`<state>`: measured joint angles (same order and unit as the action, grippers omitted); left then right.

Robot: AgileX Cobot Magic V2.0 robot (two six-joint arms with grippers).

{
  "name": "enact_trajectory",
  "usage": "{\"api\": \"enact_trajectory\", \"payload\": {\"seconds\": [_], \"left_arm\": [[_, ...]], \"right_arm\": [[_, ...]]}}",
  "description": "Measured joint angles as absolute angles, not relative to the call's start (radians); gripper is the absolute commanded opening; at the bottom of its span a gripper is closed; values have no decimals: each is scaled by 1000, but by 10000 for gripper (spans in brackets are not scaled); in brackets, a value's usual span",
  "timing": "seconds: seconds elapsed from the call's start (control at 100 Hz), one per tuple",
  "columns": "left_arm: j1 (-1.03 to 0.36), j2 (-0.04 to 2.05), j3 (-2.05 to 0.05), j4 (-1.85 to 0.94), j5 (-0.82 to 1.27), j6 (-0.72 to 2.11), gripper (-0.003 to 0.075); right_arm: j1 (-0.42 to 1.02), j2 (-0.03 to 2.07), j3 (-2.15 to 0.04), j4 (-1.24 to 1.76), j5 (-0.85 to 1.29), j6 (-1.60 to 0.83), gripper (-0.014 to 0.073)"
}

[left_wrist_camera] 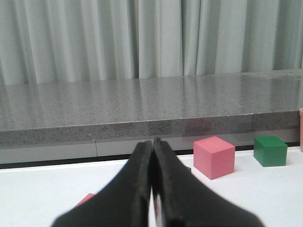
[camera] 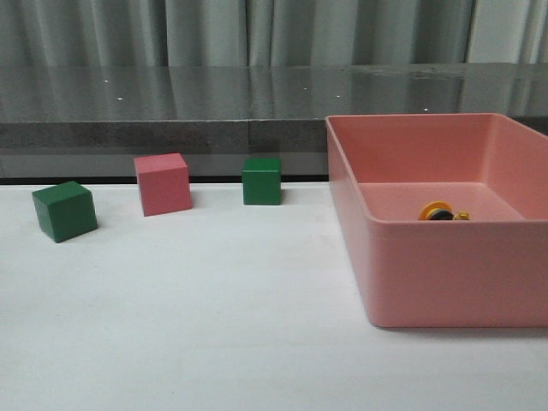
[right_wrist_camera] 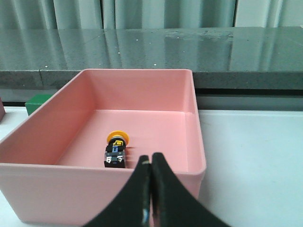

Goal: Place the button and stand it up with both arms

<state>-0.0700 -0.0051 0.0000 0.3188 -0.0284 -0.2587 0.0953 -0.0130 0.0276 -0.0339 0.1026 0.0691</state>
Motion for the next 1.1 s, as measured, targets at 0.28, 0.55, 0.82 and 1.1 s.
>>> {"api": "enact_trajectory", "payload": {"seconds": [0.28,0.55,0.82,1.1], "left_arm": [[-70,-5,0,319,-28,-259,-20],[-70,-5,0,319,-28,-259,-20],[-70,-5,0,319,-28,-259,-20],[-70,-5,0,319,-28,-259,-20]], "right_arm": [[95,-13,28,-34,103,71,-62],[95,-13,29,-34,85,71,-62],[95,19,-91,-30,0,98,-62],[99,406,-532,29,264,117,-62]]}}
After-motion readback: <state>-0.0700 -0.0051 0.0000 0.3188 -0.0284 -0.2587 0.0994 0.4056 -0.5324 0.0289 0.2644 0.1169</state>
